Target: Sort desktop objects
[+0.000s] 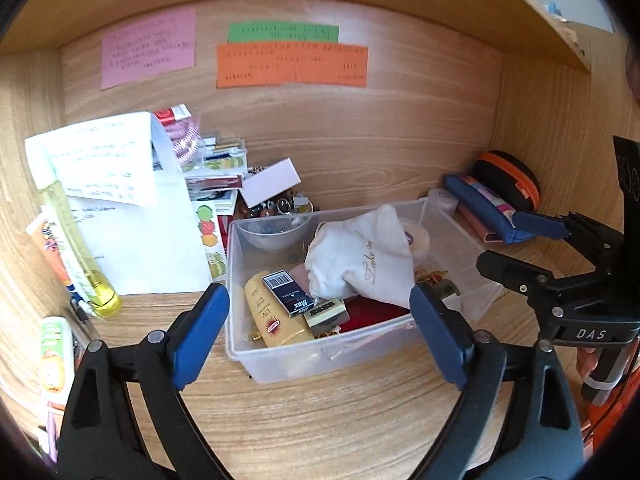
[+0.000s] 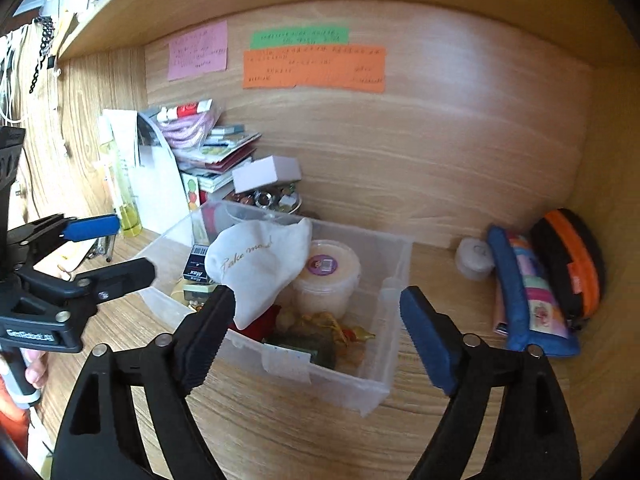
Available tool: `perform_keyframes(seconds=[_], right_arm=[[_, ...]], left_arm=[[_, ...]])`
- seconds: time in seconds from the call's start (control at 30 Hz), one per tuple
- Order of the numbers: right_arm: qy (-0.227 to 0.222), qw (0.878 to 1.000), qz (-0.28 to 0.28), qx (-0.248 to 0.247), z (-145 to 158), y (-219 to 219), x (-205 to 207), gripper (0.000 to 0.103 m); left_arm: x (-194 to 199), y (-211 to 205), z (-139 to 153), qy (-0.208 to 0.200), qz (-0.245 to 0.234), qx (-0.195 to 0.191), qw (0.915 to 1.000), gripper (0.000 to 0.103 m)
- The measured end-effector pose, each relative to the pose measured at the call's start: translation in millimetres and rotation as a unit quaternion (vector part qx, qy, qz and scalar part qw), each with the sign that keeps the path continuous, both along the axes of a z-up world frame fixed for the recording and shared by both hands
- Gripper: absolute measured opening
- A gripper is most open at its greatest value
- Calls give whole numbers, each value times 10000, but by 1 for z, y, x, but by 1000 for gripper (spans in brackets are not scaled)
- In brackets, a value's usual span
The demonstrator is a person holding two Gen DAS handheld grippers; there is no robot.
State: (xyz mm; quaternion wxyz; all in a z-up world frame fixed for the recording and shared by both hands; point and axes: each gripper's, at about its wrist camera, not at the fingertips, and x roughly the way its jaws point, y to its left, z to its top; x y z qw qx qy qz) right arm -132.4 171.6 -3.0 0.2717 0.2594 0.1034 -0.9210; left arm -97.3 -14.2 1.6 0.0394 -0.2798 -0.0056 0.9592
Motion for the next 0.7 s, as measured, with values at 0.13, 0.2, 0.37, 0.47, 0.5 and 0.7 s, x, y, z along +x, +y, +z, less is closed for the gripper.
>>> perform_keyframes(seconds=[0.13,0.2,0.37,0.47,0.5,0.7], right_arm=[[57,9999,-101,-26,7,9,13,85],[52,9998,-174,-77,9,14,19,92],[198,9990,-377,-137,15,25,39,103],[284,9985,-430,-173,20,30,52,103],[325,9983,-468,-155,21,32,57,103],[518,9961,-702,-116,25,40,81,103]], left_arm=[[16,-3,8,72,127,87,9999,98],[25,-3,11,75,215,107,9997,98],[46,0,14,141,485,9,9987,98],[59,6,14,178,640,-134,9977,99],[62,9,14,193,659,-172,9975,99],[80,15,14,375,725,-128,9966,100]])
